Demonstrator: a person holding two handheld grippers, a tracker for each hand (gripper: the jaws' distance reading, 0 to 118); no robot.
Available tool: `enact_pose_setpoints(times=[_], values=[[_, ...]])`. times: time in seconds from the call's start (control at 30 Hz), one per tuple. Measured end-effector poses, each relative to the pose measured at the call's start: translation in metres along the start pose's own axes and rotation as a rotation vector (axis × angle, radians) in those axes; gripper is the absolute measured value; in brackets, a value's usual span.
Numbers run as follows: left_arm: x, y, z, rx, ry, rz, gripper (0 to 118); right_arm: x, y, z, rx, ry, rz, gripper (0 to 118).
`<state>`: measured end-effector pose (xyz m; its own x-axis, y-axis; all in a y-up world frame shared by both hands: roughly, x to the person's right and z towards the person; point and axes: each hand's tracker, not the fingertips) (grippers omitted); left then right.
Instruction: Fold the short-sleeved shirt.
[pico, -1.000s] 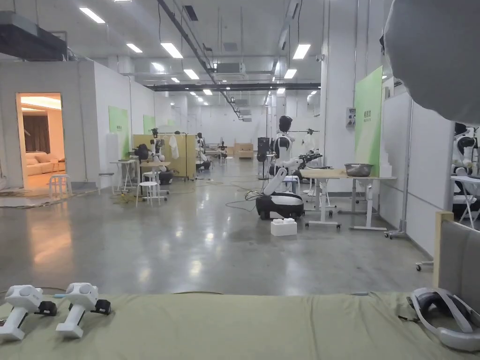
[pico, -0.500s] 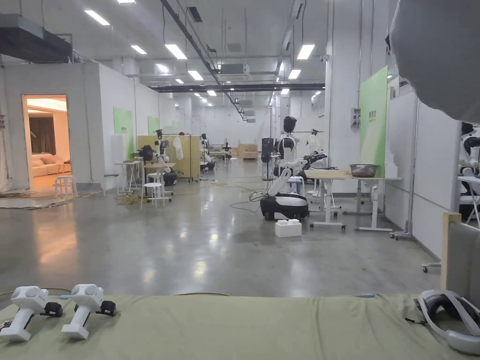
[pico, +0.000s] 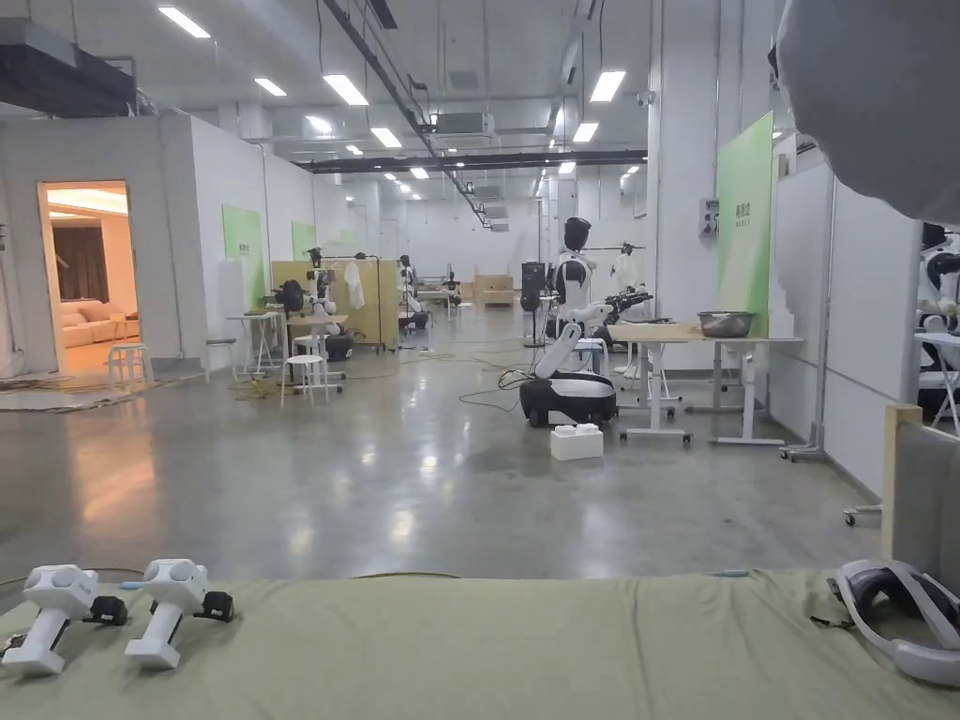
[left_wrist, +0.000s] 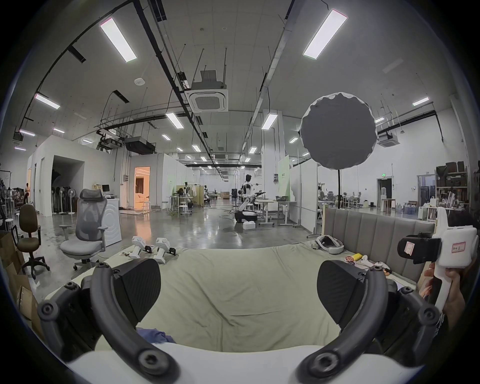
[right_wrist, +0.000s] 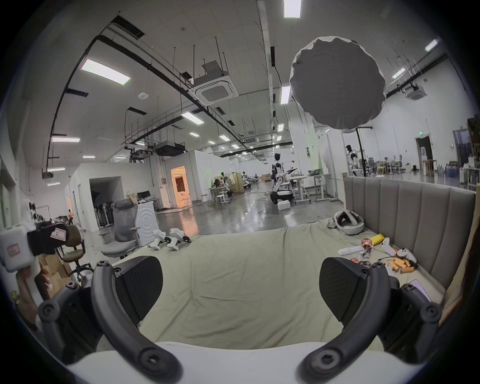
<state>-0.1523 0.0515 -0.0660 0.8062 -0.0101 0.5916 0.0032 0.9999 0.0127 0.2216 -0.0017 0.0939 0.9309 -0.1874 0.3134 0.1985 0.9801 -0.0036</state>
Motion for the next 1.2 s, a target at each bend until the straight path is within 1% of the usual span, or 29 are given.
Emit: enact_pose_setpoints(times=[0.03, 0.07, 0.1, 0.17, 0.23, 0.33, 0.4, 0.53, 0.6, 0.67, 0.7, 0.77, 0.83, 1.07, 1.2], values=[[0.001, 0.0, 0.0, -0.003, -0.002, -0.002, 118, 0.0, 0.001, -0.001, -0.002, -0.003, -0.005, 118], [0.002, 0.0, -0.001, -0.005, -0.001, -0.004, 118, -0.001, 0.002, -0.001, 0.005, -0.037, -0.015, 118], [0.002, 0.001, -0.001, -0.006, -0.001, -0.006, 118, -0.003, 0.004, -0.002, 0.016, -0.093, -0.041, 118], [0.002, 0.001, -0.002, -0.009, -0.001, -0.006, 118, -0.003, 0.011, -0.006, -0.017, -0.164, -0.108, 118], [0.003, 0.001, -0.003, -0.012, 0.002, -0.001, 118, -0.006, 0.019, -0.01, -0.06, -0.268, -0.188, 118], [0.002, 0.001, -0.003, -0.011, 0.0, 0.006, 118, -0.008, 0.029, -0.011, -0.12, -0.309, -0.265, 118], [0.001, 0.001, -0.004, -0.015, -0.01, 0.008, 118, -0.012, 0.036, -0.007, -0.153, -0.33, -0.284, 118], [-0.001, 0.0, -0.007, -0.02, -0.014, 0.039, 118, -0.023, 0.04, 0.001, -0.15, -0.288, -0.243, 118], [-0.001, -0.001, -0.007, -0.019, -0.021, 0.051, 118, -0.031, 0.045, 0.004, -0.155, -0.305, -0.231, 118], [-0.001, -0.001, -0.007, -0.017, -0.026, 0.052, 118, -0.038, 0.051, 0.005, -0.161, -0.364, -0.226, 118], [-0.001, -0.001, -0.006, -0.017, -0.026, 0.049, 118, -0.041, 0.053, 0.004, -0.167, -0.377, -0.213, 118], [-0.001, -0.001, -0.006, -0.017, -0.024, 0.041, 118, -0.045, 0.055, 0.003, -0.179, -0.382, -0.169, 118], [-0.001, -0.001, -0.006, -0.018, -0.022, 0.041, 118, -0.049, 0.052, 0.003, -0.174, -0.373, -0.154, 118], [0.0, -0.002, -0.005, -0.022, -0.034, 0.044, 118, -0.053, 0.045, 0.0, -0.216, -0.281, -0.145, 118], [0.0, -0.001, -0.004, -0.016, -0.041, 0.036, 118, -0.05, 0.043, -0.003, -0.199, -0.312, -0.195, 118]])
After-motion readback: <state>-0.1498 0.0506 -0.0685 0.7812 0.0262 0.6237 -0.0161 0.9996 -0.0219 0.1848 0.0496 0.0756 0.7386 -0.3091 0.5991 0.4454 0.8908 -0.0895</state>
